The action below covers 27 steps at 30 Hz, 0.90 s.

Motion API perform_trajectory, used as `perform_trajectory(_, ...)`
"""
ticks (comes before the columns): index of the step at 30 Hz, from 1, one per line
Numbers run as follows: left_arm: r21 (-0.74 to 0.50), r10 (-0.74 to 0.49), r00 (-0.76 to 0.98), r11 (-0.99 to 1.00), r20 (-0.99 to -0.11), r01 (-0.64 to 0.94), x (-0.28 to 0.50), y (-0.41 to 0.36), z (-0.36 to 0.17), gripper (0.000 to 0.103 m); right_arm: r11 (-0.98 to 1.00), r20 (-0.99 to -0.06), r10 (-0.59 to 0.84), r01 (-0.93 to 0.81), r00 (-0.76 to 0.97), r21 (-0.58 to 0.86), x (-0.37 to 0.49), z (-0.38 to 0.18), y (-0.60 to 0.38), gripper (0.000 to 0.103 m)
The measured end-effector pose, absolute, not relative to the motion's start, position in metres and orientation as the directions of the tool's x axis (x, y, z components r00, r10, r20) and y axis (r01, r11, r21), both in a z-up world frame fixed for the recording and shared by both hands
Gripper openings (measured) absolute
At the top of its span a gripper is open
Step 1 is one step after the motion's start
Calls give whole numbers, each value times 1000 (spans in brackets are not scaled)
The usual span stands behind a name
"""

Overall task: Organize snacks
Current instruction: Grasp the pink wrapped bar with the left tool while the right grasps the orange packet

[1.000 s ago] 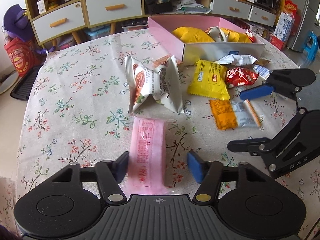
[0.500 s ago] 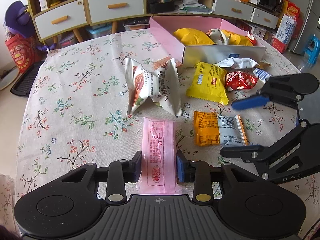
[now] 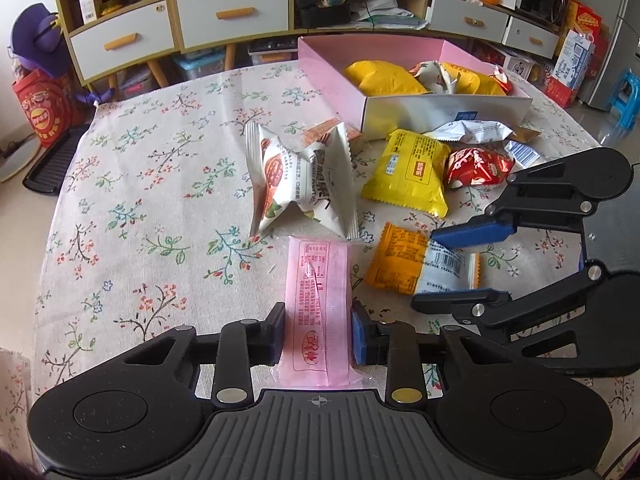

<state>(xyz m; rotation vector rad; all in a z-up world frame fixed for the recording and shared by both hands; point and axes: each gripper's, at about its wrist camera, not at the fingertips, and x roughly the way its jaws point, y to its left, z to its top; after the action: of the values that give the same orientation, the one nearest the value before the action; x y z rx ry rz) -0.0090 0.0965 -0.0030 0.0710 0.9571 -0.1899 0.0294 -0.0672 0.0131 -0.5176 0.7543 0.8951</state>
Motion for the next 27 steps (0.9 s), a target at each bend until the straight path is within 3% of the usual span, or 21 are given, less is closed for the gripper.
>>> perform_trajectory(27,-120,-157,660,988,-735,101,14,70,53,29,682,-662,501,-725,558,-94,66,65,-100,35)
